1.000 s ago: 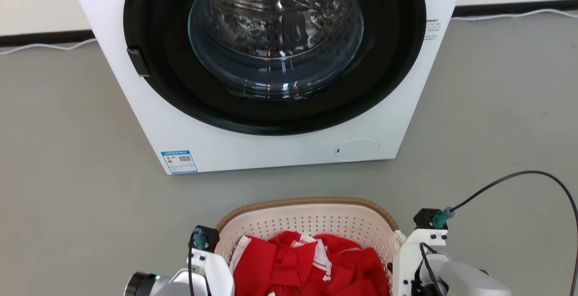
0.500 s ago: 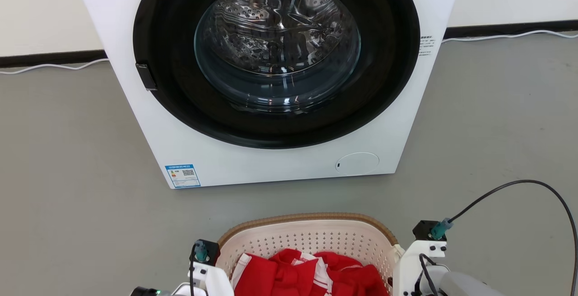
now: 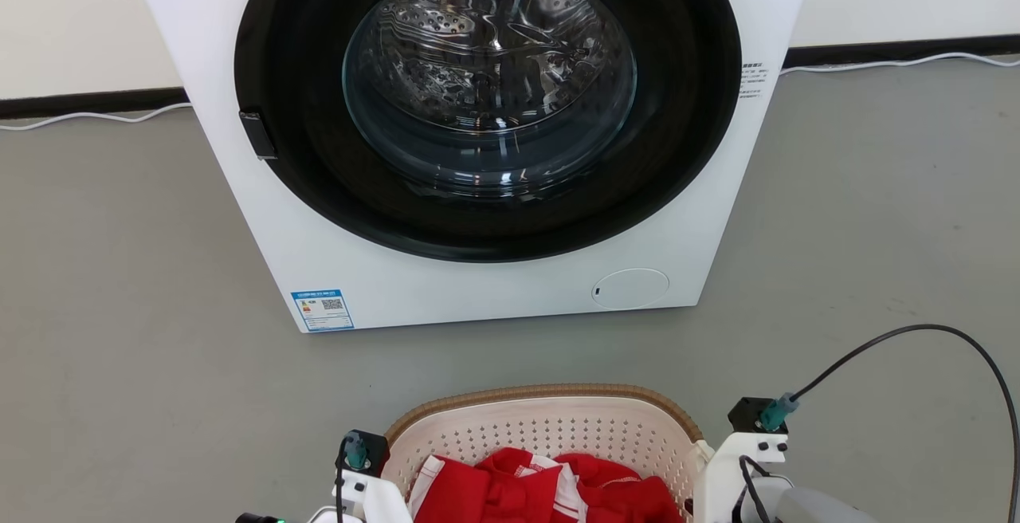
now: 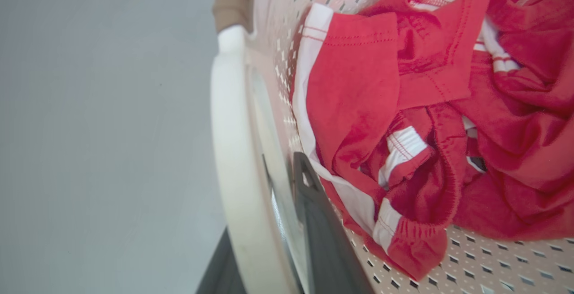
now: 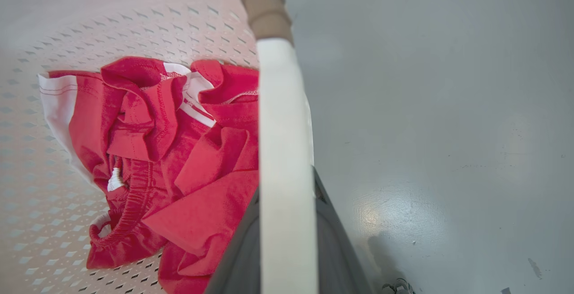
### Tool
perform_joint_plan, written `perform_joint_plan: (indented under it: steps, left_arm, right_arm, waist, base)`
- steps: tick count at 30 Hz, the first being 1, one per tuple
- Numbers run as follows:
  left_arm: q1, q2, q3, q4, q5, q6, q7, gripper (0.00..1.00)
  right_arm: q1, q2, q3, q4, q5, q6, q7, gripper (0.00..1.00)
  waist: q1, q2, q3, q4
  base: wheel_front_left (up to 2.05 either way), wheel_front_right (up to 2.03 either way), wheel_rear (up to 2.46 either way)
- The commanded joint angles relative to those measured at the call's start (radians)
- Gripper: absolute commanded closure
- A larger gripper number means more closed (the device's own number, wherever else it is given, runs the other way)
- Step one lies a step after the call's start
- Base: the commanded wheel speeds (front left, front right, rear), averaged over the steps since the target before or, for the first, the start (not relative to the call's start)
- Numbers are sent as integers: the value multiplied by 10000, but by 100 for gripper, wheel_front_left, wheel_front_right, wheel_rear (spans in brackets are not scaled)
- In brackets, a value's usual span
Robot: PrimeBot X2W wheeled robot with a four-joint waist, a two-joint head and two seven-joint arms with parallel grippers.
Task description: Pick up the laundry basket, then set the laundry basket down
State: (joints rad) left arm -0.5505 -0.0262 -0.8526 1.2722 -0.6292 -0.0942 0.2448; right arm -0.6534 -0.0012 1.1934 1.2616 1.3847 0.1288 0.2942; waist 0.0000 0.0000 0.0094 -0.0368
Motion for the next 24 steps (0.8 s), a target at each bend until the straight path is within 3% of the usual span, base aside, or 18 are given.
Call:
perform_joint_plan:
  steps: [1,24]
  left_arm:
    - [-6,765,52,159,111,143,-13,100]
    - [-79,764,-218,141,-128,248,-215,100]
  right_arm:
    - [-172,-490,62,224,31,19,-216,100]
    - [-287,-490,589,118,647,19,-539,100]
  waist:
    - [0,0,-1,4]
    - [0,0,80,38]
  base:
    - [0,0,0]
    - [0,0,0]
